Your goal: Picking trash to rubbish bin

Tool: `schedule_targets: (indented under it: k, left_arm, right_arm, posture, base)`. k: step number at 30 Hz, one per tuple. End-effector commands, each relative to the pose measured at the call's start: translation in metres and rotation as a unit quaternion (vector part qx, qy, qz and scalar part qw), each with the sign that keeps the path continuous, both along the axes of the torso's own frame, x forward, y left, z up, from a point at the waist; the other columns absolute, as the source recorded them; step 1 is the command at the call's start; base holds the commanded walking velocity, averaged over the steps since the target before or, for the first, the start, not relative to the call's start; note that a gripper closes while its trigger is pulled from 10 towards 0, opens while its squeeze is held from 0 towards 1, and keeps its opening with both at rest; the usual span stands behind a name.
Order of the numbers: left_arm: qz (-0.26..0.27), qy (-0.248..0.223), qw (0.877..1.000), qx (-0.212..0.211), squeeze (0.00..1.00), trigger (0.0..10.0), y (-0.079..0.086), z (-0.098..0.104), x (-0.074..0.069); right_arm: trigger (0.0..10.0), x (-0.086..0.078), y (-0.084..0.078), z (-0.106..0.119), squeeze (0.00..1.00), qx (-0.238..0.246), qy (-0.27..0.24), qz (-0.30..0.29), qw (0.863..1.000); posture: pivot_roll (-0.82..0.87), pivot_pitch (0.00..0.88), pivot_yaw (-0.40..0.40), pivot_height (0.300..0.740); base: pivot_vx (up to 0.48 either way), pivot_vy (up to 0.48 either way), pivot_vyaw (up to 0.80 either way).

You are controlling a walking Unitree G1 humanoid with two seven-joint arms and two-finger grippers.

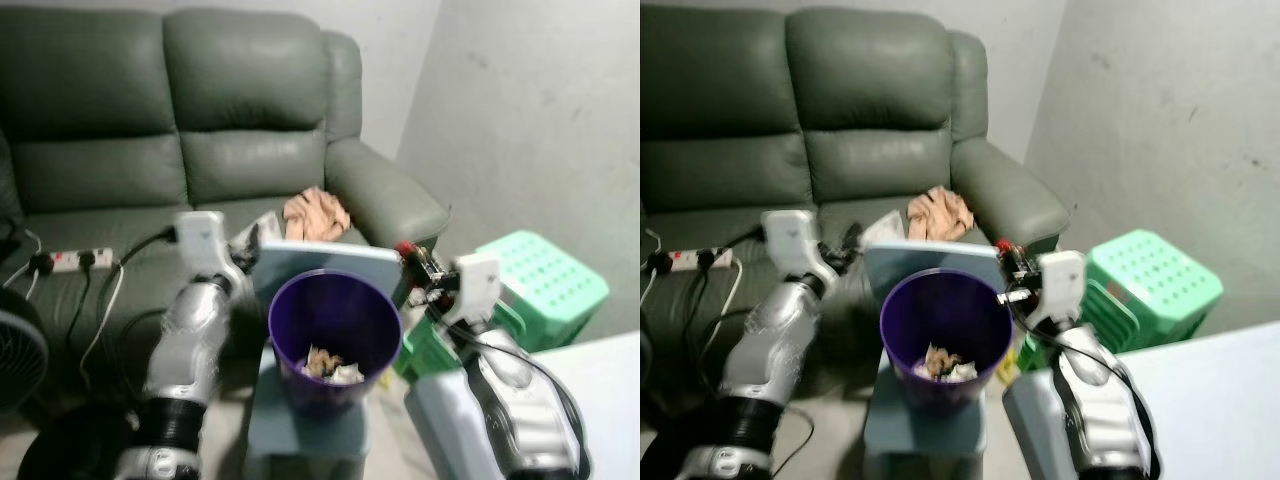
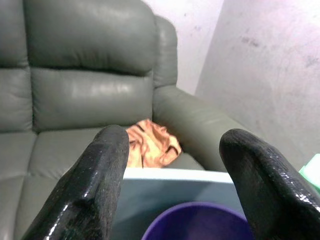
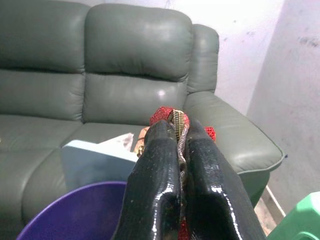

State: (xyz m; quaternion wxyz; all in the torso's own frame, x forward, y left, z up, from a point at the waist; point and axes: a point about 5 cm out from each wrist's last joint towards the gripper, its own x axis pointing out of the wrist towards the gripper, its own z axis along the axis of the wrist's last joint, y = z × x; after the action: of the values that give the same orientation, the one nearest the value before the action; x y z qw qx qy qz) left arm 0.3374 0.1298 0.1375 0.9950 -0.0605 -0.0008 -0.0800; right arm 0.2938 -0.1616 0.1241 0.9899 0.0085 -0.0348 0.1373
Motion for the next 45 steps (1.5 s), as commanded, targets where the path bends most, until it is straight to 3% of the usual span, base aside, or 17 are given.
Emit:
schedule_targets:
  k: [1, 7, 14, 17, 21, 22, 26, 28, 29, 38, 45]
  left_arm:
    - [0.017, -0.009, 1.0, 0.01, 0.0, 10.0, 0.008, 0.004, 0.0]
    - [-0.004, -0.014, 1.0, 0.01, 0.0, 10.0, 0.003, 0.004, -0.005]
    - [-0.041, -0.034, 0.998, 0.015, 0.0, 10.0, -0.009, 0.004, -0.023]
    - [-0.063, -0.03, 0.998, 0.012, 0.0, 10.0, -0.022, 0.0, -0.039]
    - [-0.076, -0.022, 0.997, 0.004, 0.0, 10.0, -0.031, -0.004, -0.05]
    - [-0.089, -0.016, 0.996, -0.003, 0.0, 10.0, -0.042, -0.008, -0.061]
    - [-0.106, -0.006, 0.994, -0.019, 0.0, 10.0, -0.057, -0.013, -0.08]
    - [-0.108, -0.003, 0.994, -0.02, 0.0, 10.0, -0.059, -0.013, -0.083]
    - [-0.115, 0.0, 0.993, -0.03, 0.0, 10.0, -0.064, -0.01, -0.095]
    - [-0.136, 0.024, 0.989, -0.056, 0.0, 10.0, -0.081, -0.007, -0.128]
    - [-0.136, 0.043, 0.988, -0.066, 0.0, 10.0, -0.09, -0.002, -0.145]
  right_arm:
    - [10.0, 0.002, 0.007, 0.002, 0.0, -0.001, 0.002, 0.017, 1.0]
    - [10.0, 0.01, 0.0, 0.002, 0.0, -0.022, 0.021, 0.033, 0.999]
    - [10.0, 0.031, -0.008, 0.006, 0.0, -0.069, 0.04, 0.044, 0.996]
    - [10.0, 0.042, -0.003, 0.006, 0.0, -0.079, 0.049, 0.065, 0.994]
    - [10.0, 0.048, 0.001, 0.005, 0.0, -0.082, 0.057, 0.075, 0.992]
    - [10.0, 0.052, 0.006, 0.003, 0.0, -0.086, 0.066, 0.088, 0.99]
    - [10.0, 0.056, 0.017, -0.002, 0.0, -0.085, 0.082, 0.118, 0.986]
    - [10.0, 0.057, 0.019, -0.003, 0.0, -0.09, 0.084, 0.124, 0.985]
    - [10.0, 0.058, 0.024, -0.009, 0.0, -0.096, 0.095, 0.142, 0.981]
    - [10.0, 0.062, 0.04, -0.026, 0.0, -0.106, 0.122, 0.151, 0.975]
    - [10.0, 0.069, 0.054, -0.026, 0.0, -0.099, 0.13, 0.152, 0.975]
  posture:
    - [0.03, 0.0, -0.101, 0.74]
    - [0.05, 0.0, -0.12, 0.74]
    - [0.09, 0.0, -0.164, 0.74]
    - [0.11, 0.0, -0.182, 0.74]
    - [0.12, 0.0, -0.192, 0.74]
    - [0.13, 0.0, -0.202, 0.74]
    - [0.14, 0.039, -0.218, 0.74]
    - [0.14, 0.045, -0.221, 0.74]
    - [0.15, 0.078, -0.232, 0.74]
    - [0.18, 0.155, -0.256, 0.74]
    - [0.2, 0.217, -0.274, 0.74]
  base:
    - [0.0, 0.0, 0.0]
    - [0.0, 0.0, 0.0]
    - [0.0, 0.0, 0.0]
    - [0.0, 0.0, 0.0]
    - [0.0, 0.0, 0.0]
    - [0.0, 0.0, 0.0]
    - [0.0, 0.0, 0.0]
    - [0.0, 0.0, 0.0]
    - [0.0, 0.0, 0.0]
    - [0.0, 0.0, 0.0]
    - [0.0, 0.0, 0.0]
